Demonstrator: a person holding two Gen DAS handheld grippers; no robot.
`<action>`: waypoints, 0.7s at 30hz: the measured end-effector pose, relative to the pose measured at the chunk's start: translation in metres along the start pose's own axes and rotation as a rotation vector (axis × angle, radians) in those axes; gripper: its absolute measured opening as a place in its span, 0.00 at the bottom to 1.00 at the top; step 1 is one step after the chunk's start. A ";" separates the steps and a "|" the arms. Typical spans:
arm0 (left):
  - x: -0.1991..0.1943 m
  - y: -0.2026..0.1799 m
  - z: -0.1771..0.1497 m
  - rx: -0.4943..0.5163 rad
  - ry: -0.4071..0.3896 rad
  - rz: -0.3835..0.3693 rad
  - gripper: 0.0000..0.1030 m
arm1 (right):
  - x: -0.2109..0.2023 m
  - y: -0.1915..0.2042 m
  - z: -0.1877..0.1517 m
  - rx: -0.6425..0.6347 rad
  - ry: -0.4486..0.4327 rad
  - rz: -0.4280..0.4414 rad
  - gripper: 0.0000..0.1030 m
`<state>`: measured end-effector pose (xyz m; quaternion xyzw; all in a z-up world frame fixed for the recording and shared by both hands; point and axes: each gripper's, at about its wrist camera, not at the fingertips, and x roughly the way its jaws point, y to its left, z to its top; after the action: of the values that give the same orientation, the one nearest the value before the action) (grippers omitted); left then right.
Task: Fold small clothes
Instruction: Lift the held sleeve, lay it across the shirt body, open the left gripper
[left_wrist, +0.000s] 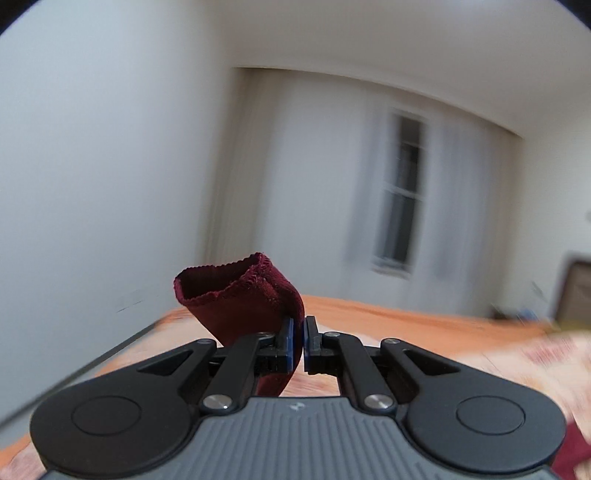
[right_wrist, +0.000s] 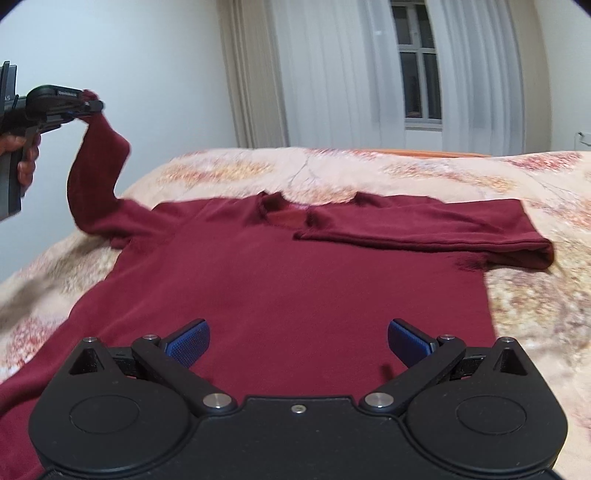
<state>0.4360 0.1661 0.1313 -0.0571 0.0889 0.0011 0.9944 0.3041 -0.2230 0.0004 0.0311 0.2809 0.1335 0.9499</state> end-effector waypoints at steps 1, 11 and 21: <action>0.002 -0.017 -0.002 0.042 0.013 -0.033 0.04 | -0.004 -0.004 0.001 0.009 -0.006 -0.008 0.99; 0.008 -0.155 -0.092 0.325 0.278 -0.276 0.04 | -0.037 -0.054 -0.007 0.108 -0.025 -0.130 0.99; 0.003 -0.155 -0.147 0.211 0.438 -0.256 0.55 | -0.037 -0.063 -0.015 0.155 -0.009 -0.127 0.99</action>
<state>0.4149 -0.0043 0.0041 0.0369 0.2933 -0.1463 0.9440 0.2810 -0.2936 -0.0017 0.0871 0.2874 0.0509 0.9525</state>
